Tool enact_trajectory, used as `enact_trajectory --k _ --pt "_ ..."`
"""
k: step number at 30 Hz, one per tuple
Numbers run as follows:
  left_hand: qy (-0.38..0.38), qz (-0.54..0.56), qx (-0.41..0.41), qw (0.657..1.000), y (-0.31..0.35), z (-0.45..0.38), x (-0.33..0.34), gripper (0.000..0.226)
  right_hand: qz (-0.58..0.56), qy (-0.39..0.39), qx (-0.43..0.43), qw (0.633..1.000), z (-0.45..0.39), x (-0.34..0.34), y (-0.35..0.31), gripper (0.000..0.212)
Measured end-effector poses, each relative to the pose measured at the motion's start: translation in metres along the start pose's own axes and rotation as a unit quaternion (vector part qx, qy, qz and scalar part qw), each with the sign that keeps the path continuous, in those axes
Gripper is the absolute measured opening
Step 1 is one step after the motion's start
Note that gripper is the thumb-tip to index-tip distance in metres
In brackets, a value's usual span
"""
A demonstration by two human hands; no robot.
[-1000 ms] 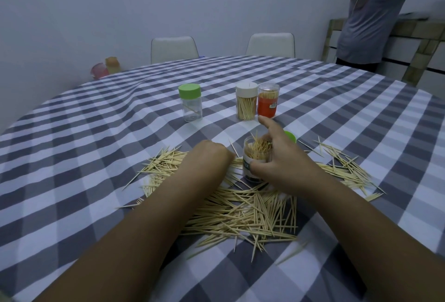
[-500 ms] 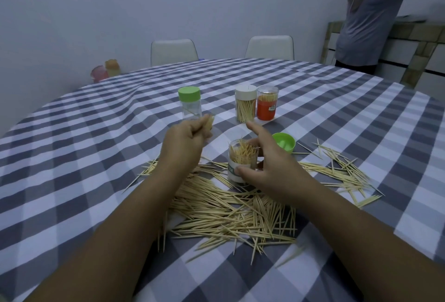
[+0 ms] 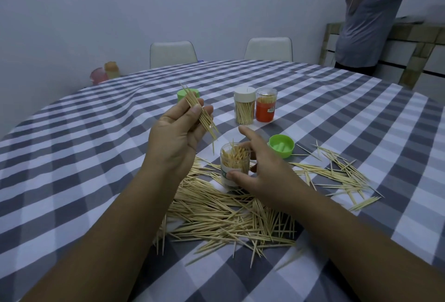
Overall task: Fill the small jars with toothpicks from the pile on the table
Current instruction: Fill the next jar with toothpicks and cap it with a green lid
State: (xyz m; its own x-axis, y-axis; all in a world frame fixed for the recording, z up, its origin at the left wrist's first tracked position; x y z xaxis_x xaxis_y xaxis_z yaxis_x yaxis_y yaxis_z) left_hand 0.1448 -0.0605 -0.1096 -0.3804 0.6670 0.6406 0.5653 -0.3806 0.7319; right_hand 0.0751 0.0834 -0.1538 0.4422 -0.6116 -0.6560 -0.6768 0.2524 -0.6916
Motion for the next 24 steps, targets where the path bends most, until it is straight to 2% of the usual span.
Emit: enact_trajectory --k 11,19,24 --pt "-0.028 0.027 -0.021 0.999 -0.013 0.004 0.013 0.02 -0.003 -0.004 -0.012 1.0 0.001 0.005 -0.004 0.084" --pt "-0.052 -0.079 -0.057 0.994 -0.027 0.01 0.01 0.02 -0.021 0.038 0.015 0.999 0.0 -0.002 0.002 0.086" --pt "-0.084 -0.153 -0.037 0.984 -0.03 0.013 0.011 0.021 -0.017 0.036 0.019 0.999 0.001 -0.002 0.0 0.086"
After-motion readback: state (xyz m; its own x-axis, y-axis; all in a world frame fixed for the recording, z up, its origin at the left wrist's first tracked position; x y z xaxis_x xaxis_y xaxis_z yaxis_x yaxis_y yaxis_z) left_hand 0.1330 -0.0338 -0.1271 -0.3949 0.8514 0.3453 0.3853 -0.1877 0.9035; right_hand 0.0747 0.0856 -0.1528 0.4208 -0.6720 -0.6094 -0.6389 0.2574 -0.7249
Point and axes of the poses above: each hand's wrist, its own z-axis away from the middle knuckle, its own x-axis out of the palm, y = z × x, the point moved 3 cm from there along -z, towards the middle knuckle, and after that the axes turned 4 degrees about z, right-handed, at the moved point
